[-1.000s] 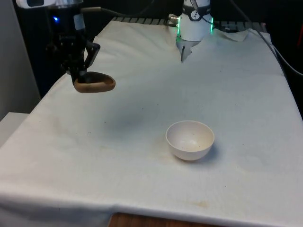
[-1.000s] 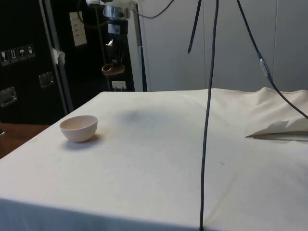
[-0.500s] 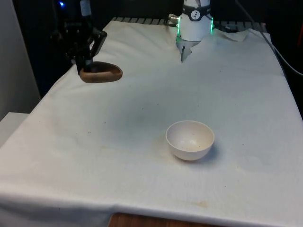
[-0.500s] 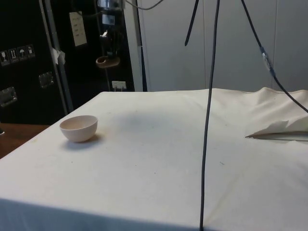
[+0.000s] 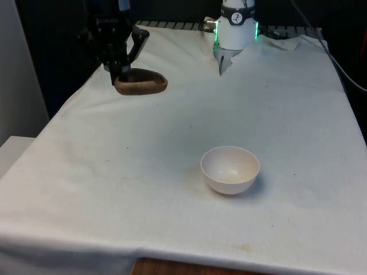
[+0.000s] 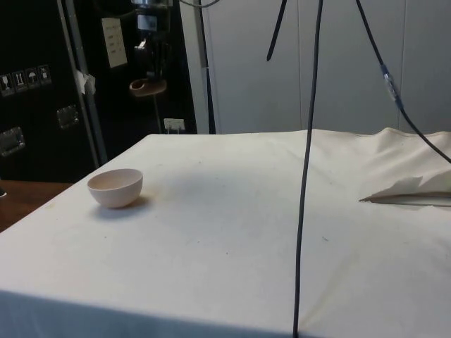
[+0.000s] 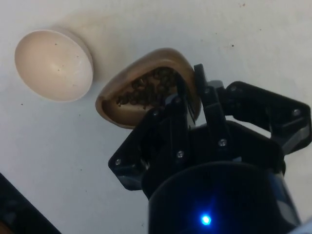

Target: Pour the coffee beans from the cup into the bowl.

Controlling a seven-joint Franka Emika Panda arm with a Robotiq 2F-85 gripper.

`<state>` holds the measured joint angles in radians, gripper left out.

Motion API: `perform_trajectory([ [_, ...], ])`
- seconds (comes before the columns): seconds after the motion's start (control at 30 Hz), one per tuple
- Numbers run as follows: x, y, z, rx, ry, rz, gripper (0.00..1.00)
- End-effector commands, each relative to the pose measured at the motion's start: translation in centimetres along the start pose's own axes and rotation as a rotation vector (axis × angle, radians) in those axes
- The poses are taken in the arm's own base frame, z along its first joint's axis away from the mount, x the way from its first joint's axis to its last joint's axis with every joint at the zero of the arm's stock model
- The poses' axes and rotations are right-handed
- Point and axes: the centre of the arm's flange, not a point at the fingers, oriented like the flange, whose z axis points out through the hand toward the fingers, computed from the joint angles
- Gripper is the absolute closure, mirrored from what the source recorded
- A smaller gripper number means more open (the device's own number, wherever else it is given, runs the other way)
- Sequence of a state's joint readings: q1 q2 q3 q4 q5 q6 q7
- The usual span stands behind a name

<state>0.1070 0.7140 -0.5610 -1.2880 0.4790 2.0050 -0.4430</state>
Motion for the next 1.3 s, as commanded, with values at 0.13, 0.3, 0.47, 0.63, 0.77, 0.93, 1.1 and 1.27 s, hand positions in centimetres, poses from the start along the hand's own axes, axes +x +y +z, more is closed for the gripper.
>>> perform_trajectory([
  [0.13, 0.1, -1.1, -0.2, -0.010, 0.003, 0.003, 1.00],
  [0.3, 0.4, -2.8, -0.1, -0.014, -0.004, 0.002, 1.00],
  [0.47, 0.6, -4.0, 0.0, -0.018, -0.008, 0.003, 1.00],
  [0.63, 0.8, -5.4, 0.1, -0.022, -0.015, 0.002, 1.00],
  [0.77, 0.9, -6.2, 0.2, -0.024, -0.017, 0.003, 1.00],
  [0.93, 1.1, -7.9, 0.4, -0.029, -0.024, 0.003, 1.00],
  [1.1, 1.2, -8.9, 0.5, -0.035, -0.028, -0.001, 1.00],
  [1.27, 1.3, -10.3, 0.9, -0.046, -0.036, -0.005, 1.00],
])
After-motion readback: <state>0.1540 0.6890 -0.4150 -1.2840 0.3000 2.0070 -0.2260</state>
